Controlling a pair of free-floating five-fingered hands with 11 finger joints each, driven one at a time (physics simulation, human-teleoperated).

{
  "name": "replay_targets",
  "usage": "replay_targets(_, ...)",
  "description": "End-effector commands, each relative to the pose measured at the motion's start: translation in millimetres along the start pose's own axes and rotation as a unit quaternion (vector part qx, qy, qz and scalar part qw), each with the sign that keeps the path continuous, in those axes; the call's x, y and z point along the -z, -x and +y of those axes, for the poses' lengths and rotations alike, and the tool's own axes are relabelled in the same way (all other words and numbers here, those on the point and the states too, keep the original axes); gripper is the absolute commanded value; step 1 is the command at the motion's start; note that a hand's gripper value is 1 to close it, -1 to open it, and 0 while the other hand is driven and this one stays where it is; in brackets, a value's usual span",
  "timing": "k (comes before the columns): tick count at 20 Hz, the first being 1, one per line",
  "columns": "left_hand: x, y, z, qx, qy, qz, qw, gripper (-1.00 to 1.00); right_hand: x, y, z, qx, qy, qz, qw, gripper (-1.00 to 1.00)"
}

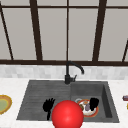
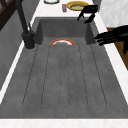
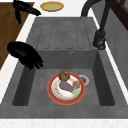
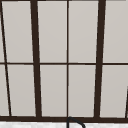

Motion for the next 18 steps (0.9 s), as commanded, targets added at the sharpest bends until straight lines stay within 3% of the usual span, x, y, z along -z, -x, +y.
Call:
replay_targets(1,-18,-28,-20,-0.001,-0.001,0.006,1.0,-1.0,0,0,0,0.0,0.0,0.0,1.0,0.0)
replay_targets(5,-37,-55,-43,0.001,-0.003,0.013,0.9999,-1.0,0,0,0,0.0,0.0,0.0,1.0,0.0)
replay_targets(7,-48,-69,-54,0.002,-0.011,0.012,0.9999,-1.0,0,0,0,0.0,0.0,0.0,1.0,0.0)
replay_targets(8,-55,-71,-55,0.006,-0.023,0.013,0.9996,-1.0,0,0,0,0.0,0.0,0.0,1.0,0.0)
replay_targets(11,-71,-87,-67,0.007,-0.024,0.013,0.9996,-1.0,0,0,0,0.0,0.0,0.0,1.0,0.0)
replay_targets(17,-97,-112,-62,0.021,-0.035,0.007,0.9991,-1.0,0,0,0,0.0,0.0,0.0,1.0,0.0)
replay_targets(18,-94,-106,-57,0.004,-0.025,0.009,0.9996,-1.0,0,0,0,0.0,0.0,0.0,1.0,0.0)
